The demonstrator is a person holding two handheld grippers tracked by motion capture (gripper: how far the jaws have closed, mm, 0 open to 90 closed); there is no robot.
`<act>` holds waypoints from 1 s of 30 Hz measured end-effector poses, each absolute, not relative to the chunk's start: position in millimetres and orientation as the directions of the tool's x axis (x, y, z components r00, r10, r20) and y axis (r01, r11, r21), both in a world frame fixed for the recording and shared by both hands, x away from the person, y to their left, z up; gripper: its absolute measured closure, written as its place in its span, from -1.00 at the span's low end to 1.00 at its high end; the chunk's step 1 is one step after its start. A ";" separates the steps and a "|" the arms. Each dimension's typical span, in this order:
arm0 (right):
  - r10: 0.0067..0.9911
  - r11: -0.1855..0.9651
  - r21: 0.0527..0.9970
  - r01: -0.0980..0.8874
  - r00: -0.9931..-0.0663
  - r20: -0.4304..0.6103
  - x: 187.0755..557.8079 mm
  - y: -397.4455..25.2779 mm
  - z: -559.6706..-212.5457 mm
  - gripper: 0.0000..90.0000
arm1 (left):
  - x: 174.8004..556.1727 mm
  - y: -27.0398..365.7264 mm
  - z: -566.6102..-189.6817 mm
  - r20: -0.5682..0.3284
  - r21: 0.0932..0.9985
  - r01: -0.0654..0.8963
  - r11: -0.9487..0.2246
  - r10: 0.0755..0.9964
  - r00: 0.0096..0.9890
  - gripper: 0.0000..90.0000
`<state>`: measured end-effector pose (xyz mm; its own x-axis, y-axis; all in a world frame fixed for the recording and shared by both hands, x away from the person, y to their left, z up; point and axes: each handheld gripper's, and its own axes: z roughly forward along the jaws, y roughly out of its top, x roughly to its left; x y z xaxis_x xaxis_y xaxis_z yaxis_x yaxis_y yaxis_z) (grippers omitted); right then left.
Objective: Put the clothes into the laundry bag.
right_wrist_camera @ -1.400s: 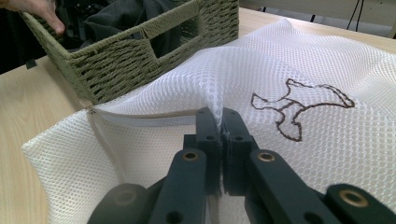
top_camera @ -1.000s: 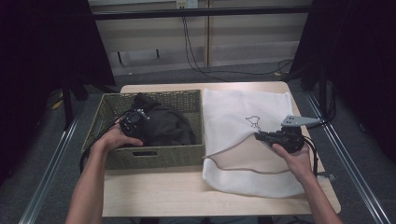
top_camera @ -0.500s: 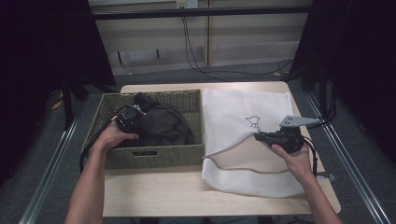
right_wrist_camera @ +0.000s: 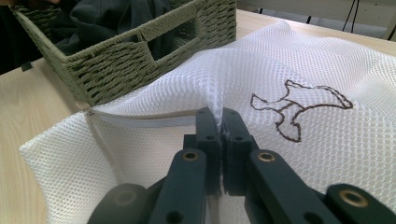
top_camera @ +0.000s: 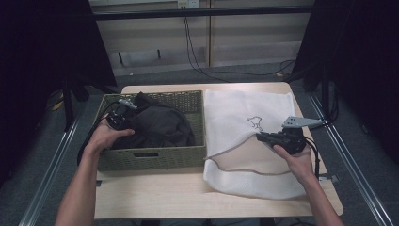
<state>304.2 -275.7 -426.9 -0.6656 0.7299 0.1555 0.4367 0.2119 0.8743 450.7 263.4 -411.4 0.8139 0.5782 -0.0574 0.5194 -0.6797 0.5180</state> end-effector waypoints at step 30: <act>0.737 0.201 0.880 0.431 -0.658 0.154 302.7 -276.0 -424.9 0.95 | 415.1 302.3 -373.8 -0.128 0.855 0.418 -0.308 0.656 0.744 0.67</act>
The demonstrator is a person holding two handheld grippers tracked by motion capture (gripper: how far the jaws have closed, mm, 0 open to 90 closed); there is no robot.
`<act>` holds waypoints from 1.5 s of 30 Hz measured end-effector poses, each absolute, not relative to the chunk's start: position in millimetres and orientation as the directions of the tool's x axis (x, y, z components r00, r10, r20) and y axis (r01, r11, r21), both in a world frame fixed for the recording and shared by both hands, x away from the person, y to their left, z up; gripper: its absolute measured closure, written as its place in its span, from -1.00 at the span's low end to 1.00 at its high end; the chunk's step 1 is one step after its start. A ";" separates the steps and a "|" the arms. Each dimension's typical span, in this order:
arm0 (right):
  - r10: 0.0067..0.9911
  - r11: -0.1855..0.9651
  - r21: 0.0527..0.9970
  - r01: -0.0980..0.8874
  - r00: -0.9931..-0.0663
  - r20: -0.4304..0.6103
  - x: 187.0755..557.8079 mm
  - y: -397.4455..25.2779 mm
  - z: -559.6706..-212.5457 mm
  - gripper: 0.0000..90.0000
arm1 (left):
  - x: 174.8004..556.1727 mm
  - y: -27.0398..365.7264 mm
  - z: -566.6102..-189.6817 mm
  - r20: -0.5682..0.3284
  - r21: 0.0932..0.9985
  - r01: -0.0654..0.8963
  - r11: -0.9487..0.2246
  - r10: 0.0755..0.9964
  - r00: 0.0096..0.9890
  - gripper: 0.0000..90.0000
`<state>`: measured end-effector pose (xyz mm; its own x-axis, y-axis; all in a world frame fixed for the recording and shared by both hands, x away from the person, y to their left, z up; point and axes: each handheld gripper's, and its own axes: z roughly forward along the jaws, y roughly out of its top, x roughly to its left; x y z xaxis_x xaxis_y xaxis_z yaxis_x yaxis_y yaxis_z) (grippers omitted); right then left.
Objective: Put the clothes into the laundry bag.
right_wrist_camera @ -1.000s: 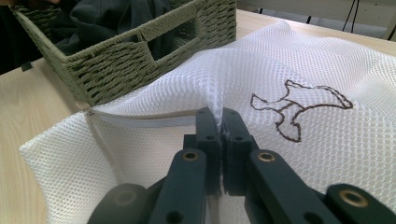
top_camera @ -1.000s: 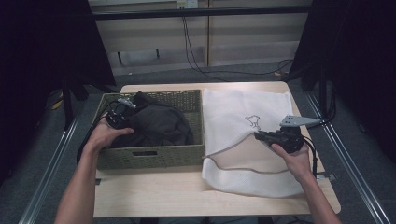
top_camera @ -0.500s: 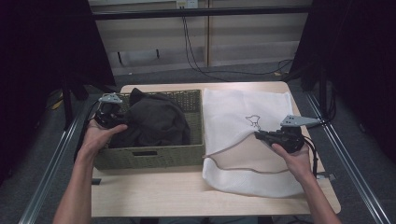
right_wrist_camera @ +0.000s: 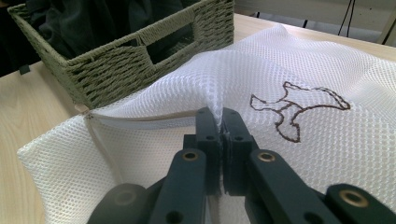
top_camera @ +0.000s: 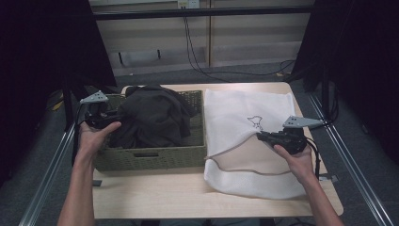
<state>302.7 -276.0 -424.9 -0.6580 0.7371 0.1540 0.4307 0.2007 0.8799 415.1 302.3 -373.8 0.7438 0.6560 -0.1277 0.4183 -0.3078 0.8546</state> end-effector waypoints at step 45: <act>0.739 0.201 0.883 0.424 -0.657 0.147 302.8 -276.4 -423.7 0.95 | 386.2 321.5 -292.8 -0.150 0.973 0.229 -0.032 0.665 0.731 0.67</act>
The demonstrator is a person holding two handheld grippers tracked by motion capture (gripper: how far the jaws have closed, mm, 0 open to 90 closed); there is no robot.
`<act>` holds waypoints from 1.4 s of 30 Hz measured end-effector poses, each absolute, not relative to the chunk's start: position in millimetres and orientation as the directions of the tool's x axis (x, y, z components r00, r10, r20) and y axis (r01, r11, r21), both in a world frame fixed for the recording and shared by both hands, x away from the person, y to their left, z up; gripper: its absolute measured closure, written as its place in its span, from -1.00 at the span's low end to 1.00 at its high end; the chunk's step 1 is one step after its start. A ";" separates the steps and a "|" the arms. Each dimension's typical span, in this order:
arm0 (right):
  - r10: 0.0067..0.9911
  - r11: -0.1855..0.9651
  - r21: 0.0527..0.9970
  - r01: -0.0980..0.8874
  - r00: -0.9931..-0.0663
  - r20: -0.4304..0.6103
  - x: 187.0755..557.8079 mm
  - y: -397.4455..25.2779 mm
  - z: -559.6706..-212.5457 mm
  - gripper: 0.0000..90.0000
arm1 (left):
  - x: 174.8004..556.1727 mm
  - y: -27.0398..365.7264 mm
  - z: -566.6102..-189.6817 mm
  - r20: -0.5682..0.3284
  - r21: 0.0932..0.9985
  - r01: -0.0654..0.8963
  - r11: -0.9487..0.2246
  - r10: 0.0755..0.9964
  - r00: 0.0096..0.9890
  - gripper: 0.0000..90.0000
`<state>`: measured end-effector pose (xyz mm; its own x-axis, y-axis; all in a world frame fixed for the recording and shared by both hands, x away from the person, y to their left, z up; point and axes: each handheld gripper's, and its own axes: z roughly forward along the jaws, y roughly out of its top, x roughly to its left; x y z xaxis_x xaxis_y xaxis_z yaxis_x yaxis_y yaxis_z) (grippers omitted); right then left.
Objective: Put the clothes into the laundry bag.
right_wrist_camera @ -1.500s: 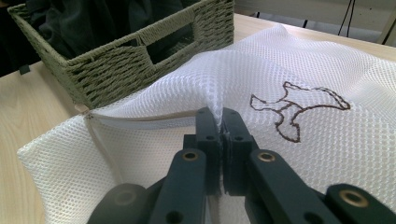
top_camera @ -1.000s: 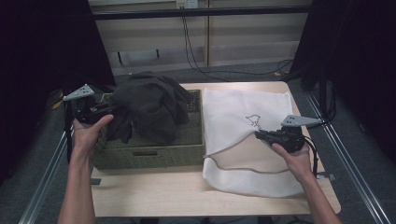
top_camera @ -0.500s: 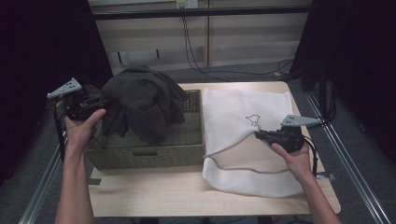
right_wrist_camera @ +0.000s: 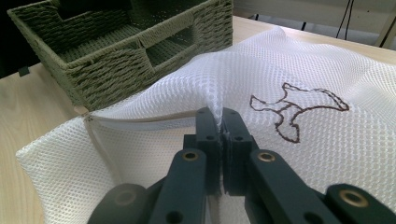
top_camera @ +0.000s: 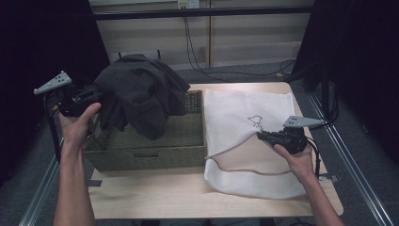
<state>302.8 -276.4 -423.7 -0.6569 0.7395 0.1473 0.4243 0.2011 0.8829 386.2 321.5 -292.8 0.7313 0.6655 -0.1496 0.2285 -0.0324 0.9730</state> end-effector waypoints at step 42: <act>0.740 0.201 0.883 0.424 -0.656 0.147 303.4 -275.8 -423.4 0.95 | 349.4 330.0 -217.2 -0.101 0.995 0.082 0.060 0.694 0.713 0.66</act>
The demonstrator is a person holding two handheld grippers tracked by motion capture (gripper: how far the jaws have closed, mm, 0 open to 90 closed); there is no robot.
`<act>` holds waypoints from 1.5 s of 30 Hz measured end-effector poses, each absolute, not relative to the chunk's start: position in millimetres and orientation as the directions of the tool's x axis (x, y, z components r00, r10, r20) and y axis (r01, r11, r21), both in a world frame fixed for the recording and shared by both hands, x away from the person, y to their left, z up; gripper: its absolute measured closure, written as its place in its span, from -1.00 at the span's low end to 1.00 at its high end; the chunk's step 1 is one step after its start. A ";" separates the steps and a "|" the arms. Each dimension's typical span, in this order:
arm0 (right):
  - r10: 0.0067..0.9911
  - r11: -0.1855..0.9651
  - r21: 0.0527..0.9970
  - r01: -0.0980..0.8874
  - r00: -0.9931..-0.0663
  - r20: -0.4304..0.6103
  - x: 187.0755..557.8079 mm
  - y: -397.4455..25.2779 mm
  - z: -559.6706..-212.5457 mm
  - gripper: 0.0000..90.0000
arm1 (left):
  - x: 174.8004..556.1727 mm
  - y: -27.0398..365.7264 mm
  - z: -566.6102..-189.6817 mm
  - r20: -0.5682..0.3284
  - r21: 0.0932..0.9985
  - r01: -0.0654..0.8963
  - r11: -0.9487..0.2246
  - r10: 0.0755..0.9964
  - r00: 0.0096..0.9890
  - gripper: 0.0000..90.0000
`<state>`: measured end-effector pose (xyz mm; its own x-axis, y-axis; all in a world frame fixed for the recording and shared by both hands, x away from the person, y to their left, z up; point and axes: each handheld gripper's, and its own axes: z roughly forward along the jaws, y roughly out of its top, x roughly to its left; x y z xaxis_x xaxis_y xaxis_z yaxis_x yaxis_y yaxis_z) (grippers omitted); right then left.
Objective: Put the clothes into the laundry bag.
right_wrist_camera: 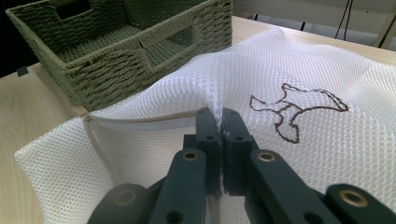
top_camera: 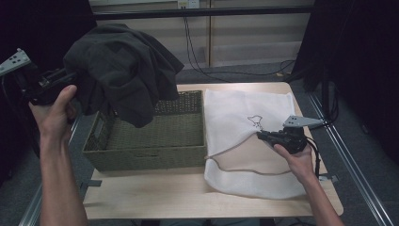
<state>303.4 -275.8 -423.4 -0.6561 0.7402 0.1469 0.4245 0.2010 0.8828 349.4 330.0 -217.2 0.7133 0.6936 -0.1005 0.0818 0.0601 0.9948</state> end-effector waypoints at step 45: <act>0.740 0.196 0.883 0.427 -0.656 0.152 304.4 -276.1 -422.9 0.96 | 325.0 237.7 -224.8 -0.087 0.992 0.028 0.123 0.504 0.859 0.66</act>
